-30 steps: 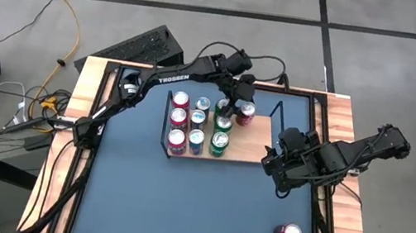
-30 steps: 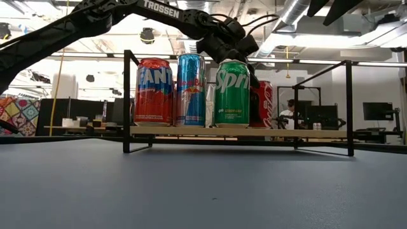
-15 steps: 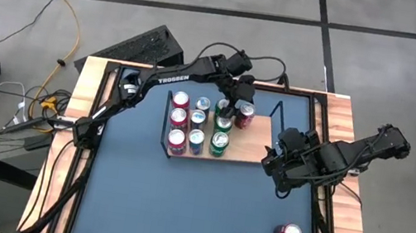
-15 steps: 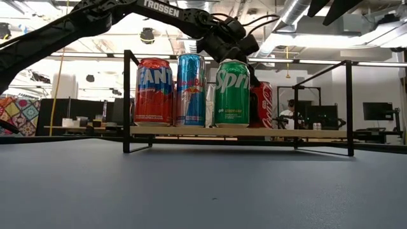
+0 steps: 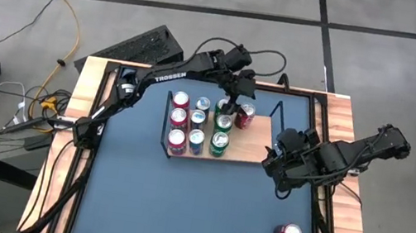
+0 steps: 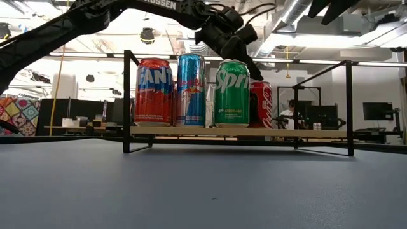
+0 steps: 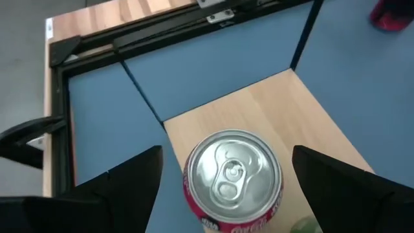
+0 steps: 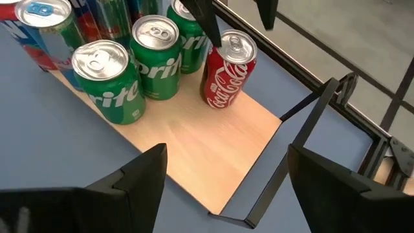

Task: Place canned beverage on shelf
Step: Put the red soda can on the shelf

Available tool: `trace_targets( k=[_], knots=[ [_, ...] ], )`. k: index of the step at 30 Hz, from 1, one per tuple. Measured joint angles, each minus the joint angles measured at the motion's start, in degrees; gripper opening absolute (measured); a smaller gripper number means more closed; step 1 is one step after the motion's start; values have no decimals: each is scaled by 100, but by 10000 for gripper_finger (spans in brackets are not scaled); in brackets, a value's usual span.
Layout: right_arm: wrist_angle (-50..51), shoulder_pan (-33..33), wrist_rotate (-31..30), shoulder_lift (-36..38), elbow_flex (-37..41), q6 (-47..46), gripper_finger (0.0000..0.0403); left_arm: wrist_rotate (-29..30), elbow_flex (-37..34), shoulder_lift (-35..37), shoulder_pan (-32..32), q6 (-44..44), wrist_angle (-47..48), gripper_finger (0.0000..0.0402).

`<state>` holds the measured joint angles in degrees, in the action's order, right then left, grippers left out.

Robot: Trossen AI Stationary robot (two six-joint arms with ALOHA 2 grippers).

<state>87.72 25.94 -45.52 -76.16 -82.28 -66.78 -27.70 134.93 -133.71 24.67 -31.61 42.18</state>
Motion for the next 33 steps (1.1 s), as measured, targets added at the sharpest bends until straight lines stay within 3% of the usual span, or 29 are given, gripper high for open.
trace_targets(
  k=[5, 8, 12, 19, 22, 26, 30, 33],
  knots=[
    [-37, -326, -13, 0, 0, 307, 303, 317, 4, 230, 0, 314, 145, 330],
    [-344, -622, -43, 0, 0, 1037, 303, 465, 4, 476, -19, 608, 318, 330],
    [-1009, -1183, -21, 0, 0, 2544, 301, 528, 4, 1059, -66, 976, 605, 330],
    [-2229, -2332, 691, 0, 2, 5740, 294, 367, 0, 2264, -345, 1575, 1353, 330],
    [-2622, -2830, 1354, 0, 2, 7429, 294, 429, 0, 2716, -602, 1732, 1621, 329],
    [-2965, -3637, 2712, -68, 4, 9079, 294, 655, -4, 3197, -1014, 1950, 1896, 329],
    [-3248, -4394, 3849, -315, 7, 9832, 294, 1118, -4, 3514, -1504, 2232, 2106, 329],
    [-3377, -4685, 4222, -568, 7, 10115, 294, 1622, -7, 3649, -1869, 2414, 2268, 329]
  ],
)
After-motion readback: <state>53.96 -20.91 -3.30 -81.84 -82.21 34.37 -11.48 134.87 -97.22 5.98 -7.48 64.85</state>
